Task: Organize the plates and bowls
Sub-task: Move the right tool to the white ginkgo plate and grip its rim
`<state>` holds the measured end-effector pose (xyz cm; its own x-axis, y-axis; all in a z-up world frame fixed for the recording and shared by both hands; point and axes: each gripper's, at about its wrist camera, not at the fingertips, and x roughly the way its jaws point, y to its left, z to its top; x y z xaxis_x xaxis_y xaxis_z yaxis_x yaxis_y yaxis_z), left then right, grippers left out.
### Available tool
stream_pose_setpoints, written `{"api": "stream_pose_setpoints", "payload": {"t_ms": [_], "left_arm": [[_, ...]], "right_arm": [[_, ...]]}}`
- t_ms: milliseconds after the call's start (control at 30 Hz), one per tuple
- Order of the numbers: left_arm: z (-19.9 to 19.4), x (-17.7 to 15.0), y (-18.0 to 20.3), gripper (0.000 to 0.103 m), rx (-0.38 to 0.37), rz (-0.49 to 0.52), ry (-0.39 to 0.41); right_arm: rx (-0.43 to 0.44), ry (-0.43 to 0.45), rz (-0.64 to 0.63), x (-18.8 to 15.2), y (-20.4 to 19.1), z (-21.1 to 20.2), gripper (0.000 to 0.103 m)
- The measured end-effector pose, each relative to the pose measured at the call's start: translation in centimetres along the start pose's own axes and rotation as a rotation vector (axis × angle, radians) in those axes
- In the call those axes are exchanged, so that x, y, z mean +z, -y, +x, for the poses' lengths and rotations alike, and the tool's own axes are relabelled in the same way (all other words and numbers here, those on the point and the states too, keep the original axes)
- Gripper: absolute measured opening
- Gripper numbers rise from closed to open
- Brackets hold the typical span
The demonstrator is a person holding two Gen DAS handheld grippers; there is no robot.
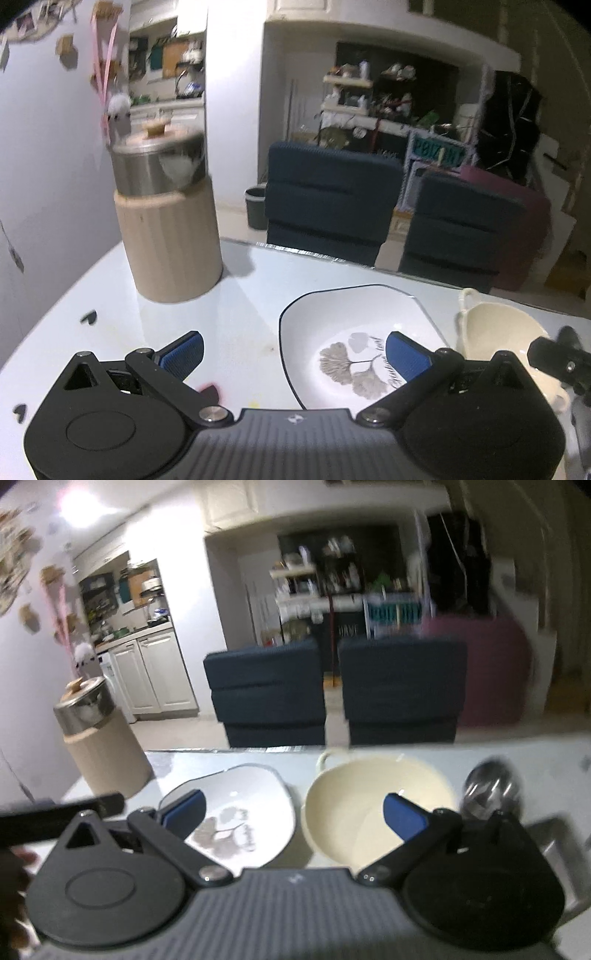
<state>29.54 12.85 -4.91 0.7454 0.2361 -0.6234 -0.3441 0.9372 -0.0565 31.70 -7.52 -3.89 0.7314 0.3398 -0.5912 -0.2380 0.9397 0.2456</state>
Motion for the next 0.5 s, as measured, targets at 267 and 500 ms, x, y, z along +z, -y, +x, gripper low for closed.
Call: {"api": "stream_pose_setpoints", "payload": {"t_ms": [267, 500], "left_arm": [[5.7, 0.4, -1.4, 0.103, -0.047, -0.081, -0.108], [8.3, 0.0, -3.7, 0.103, -0.103, -0.183, -0.21]], "right_arm": [[0.087, -0.207, 0.22, -1.6, -0.1, 6.7, 0.053], [0.038, -0.311, 0.204, -3.8, -1.5, 9.8, 0.039]]}}
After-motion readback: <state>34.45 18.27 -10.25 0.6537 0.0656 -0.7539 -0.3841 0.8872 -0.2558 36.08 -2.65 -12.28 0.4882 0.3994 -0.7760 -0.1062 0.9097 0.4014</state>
